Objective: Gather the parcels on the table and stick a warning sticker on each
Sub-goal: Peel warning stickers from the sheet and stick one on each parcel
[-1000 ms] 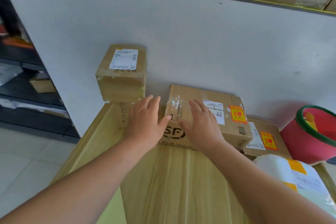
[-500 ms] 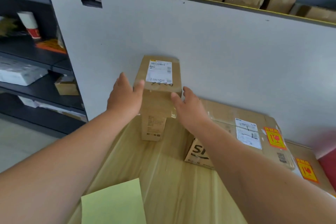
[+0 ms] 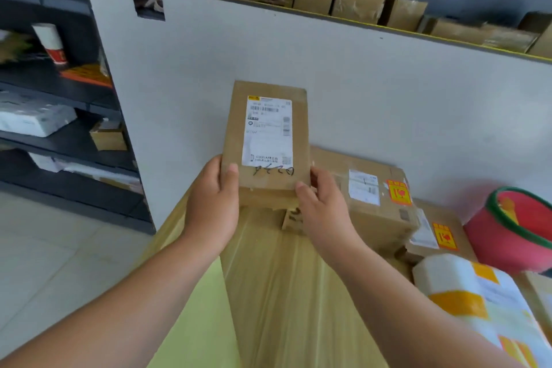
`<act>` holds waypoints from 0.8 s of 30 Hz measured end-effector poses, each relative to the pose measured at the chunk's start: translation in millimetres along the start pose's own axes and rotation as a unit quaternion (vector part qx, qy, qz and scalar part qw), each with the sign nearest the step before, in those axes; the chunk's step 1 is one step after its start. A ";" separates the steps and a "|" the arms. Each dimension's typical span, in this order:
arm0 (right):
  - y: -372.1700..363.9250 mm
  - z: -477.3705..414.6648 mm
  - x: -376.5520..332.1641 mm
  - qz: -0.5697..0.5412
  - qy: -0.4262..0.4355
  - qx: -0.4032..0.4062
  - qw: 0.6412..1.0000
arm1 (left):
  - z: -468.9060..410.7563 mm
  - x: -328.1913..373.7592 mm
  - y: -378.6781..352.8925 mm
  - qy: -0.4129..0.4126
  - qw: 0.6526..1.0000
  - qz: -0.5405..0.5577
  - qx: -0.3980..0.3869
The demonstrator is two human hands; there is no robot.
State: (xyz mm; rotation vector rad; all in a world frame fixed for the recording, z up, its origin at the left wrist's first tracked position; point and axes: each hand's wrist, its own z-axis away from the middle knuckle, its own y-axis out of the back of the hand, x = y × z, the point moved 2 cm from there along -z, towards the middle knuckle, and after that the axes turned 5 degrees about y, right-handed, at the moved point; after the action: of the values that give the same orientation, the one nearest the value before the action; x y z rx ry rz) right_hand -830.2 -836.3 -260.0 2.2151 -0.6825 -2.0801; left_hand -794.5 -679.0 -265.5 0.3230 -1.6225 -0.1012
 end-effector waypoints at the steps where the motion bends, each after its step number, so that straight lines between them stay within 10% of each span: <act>1: 9.6 25.1 3.7 -0.005 -0.009 0.005 1.000 | 24.6 -1.9 -0.1 -0.003 1.000 -0.001 -0.013; 17: 93.2 293.3 104.9 0.151 -0.198 -0.068 0.966 | 293.4 -101.2 -24.4 0.151 0.957 -0.185 -0.165; 24: 84.5 317.6 133.5 0.223 -0.221 -0.122 0.942 | 314.0 -134.1 -14.3 0.207 0.882 -0.324 -0.273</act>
State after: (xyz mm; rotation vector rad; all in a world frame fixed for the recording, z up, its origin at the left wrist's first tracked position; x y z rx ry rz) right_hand -1157.0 -869.8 -393.9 1.3178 -0.8010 -2.2620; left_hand -1096.7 -697.4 -424.1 0.4008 -0.9498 -0.9242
